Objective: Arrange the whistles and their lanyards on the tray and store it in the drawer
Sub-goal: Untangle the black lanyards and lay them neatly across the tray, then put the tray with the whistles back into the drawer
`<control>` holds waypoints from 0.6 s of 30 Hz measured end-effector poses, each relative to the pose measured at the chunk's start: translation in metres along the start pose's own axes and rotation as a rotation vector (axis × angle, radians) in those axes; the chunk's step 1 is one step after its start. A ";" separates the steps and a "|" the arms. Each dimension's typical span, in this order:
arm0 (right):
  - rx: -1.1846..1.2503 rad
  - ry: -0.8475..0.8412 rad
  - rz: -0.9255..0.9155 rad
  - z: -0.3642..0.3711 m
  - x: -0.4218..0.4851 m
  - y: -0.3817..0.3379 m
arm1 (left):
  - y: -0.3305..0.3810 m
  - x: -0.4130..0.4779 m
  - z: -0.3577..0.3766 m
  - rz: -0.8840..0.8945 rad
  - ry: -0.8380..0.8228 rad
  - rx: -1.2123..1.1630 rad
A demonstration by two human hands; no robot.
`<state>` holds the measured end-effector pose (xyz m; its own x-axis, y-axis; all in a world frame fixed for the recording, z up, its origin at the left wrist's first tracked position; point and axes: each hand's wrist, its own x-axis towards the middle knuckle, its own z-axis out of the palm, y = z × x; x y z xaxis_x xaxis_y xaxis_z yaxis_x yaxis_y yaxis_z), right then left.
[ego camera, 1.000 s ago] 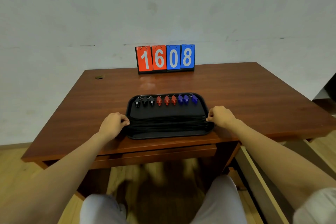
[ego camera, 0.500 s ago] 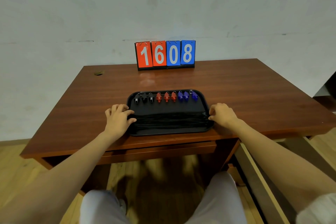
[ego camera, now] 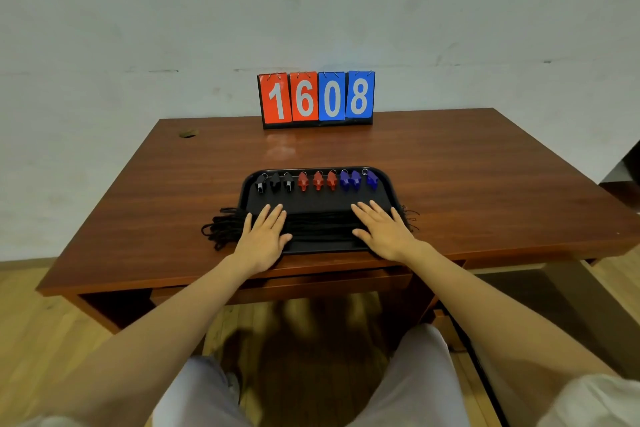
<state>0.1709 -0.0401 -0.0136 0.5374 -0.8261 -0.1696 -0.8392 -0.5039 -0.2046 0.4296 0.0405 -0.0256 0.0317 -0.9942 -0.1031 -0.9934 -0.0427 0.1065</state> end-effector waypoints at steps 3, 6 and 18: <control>0.001 -0.060 0.044 0.006 0.000 0.003 | -0.003 0.001 0.004 -0.034 -0.056 -0.049; -0.011 -0.083 0.055 0.007 0.002 0.005 | -0.004 0.002 0.004 -0.043 -0.088 -0.077; 0.101 0.315 -0.035 -0.001 0.009 0.006 | 0.026 -0.013 0.021 0.530 0.453 -0.055</control>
<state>0.1705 -0.0504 -0.0153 0.5003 -0.8541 0.1425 -0.7995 -0.5188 -0.3027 0.4008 0.0545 -0.0421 -0.4006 -0.8254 0.3979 -0.8810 0.4662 0.0801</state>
